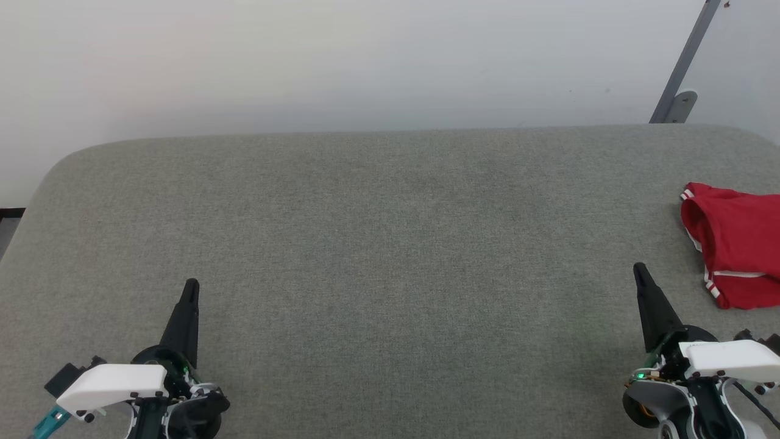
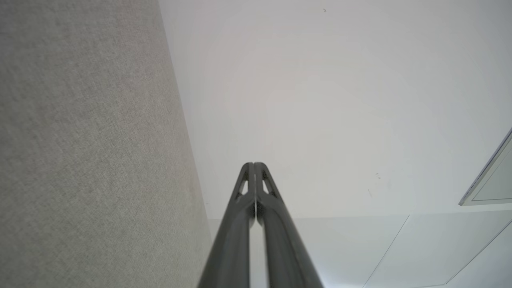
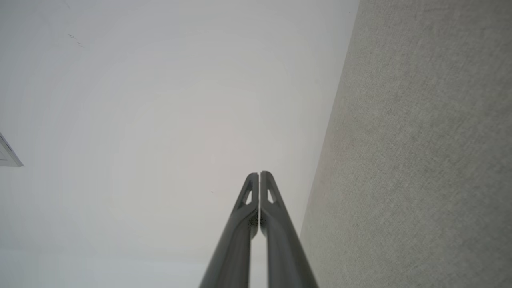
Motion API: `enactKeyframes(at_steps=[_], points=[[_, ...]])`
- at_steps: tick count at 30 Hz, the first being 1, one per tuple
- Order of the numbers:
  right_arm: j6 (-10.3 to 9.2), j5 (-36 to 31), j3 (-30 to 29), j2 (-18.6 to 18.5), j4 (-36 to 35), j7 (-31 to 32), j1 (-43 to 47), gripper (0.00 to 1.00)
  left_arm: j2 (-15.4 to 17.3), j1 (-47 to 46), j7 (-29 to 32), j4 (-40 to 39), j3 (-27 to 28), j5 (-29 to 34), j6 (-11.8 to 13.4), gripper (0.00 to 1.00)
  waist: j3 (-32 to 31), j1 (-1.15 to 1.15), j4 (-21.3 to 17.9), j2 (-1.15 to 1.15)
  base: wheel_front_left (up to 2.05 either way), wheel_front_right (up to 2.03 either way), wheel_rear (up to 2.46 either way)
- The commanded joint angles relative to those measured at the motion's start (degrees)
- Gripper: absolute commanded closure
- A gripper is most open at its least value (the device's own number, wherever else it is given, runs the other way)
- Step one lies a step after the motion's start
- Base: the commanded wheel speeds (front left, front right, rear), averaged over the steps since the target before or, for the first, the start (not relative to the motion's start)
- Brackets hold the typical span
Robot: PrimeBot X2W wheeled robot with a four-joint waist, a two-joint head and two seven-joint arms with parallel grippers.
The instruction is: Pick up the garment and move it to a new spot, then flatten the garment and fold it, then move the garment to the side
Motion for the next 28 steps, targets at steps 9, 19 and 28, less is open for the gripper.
enactKeyframes(at_steps=[9, 19, 28], points=[[0.0, 0.21, -0.03, 0.1, 0.19, 0.09, -0.2, 1.0, -0.08, -0.72, 0.29, -0.03, 0.12, -0.01, -0.3, 1.0, 0.0, 0.0, 0.0, 0.0, 0.0, 0.0, 0.0], [0.0, 0.22, -0.05, 0.1, 0.19, 0.08, -0.2, 1.0, -0.09, -0.72, 0.31, -0.03, 0.14, 0.02, -0.3, 1.0, 0.0, 0.0, 0.0, 0.0, 0.0, 0.0, 0.0], [0.0, 0.22, -0.04, 0.1, 0.19, 0.08, -0.2, 1.0, -0.1, -0.72, 0.25, -0.03, 0.16, 0.05, -0.31, 1.0, 0.0, 0.0, 0.0, 0.0, 0.0, 0.0, 0.0]])
